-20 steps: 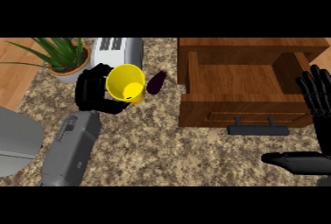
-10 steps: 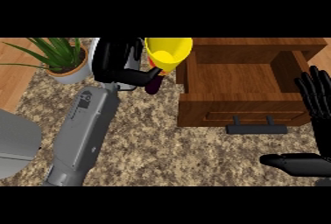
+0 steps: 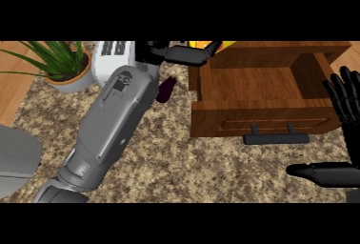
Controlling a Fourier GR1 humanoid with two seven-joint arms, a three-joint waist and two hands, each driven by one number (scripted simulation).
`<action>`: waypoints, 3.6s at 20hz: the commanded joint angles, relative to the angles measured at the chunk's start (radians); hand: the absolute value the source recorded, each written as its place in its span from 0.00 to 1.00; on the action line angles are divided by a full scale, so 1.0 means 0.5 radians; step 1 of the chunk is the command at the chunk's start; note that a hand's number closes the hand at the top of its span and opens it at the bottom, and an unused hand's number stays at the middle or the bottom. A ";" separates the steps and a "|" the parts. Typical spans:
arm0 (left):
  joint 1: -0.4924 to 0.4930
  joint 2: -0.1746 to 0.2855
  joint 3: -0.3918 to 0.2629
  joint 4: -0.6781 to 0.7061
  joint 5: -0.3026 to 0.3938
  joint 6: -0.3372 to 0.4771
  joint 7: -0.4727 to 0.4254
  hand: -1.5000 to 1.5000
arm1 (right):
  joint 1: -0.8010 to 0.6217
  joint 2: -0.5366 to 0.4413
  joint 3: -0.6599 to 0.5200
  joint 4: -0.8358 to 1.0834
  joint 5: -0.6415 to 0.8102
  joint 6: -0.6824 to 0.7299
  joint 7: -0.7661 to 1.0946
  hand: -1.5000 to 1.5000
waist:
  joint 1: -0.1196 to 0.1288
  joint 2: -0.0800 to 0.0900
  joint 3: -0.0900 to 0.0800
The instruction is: Pick up the cup, place it into the drawer and close the drawer
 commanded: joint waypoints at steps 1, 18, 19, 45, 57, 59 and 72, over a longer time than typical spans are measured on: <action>-0.076 -0.002 -0.169 0.090 0.169 0.144 0.084 1.00 | 0.144 0.000 -0.017 0.025 -0.002 0.069 -0.123 0.00 | -0.004 -0.003 0.000; -0.431 -0.002 -0.666 0.794 0.602 0.348 -0.024 1.00 | -0.057 -0.069 -0.053 0.020 -0.088 0.090 0.043 0.00 | -0.067 0.011 0.001; -0.452 -0.002 -0.708 0.841 0.652 0.386 -0.026 1.00 | -0.028 -0.009 -0.013 0.041 -0.040 0.067 -0.061 0.00 | -0.102 0.021 0.002; -0.385 -0.002 -1.122 0.616 0.912 0.651 -0.189 0.00 | -0.023 -0.088 -0.002 -0.084 -0.413 0.360 0.054 1.00 | -0.029 0.003 0.000; -0.219 0.215 -0.944 0.257 0.877 0.659 0.057 0.00 | 0.199 -0.288 0.133 -0.290 0.196 0.461 0.045 1.00 | 0.072 -0.022 -0.001; -0.188 0.399 -0.868 0.204 0.913 0.510 0.104 0.00 | 0.048 -0.261 0.196 -0.216 0.297 0.385 0.128 1.00 | 0.084 -0.015 -0.002; 0.469 0.798 -0.764 -0.583 0.923 0.458 0.250 0.00 | -0.129 -0.175 0.708 0.305 1.329 0.019 -0.113 1.00 | 0.113 -0.012 -0.001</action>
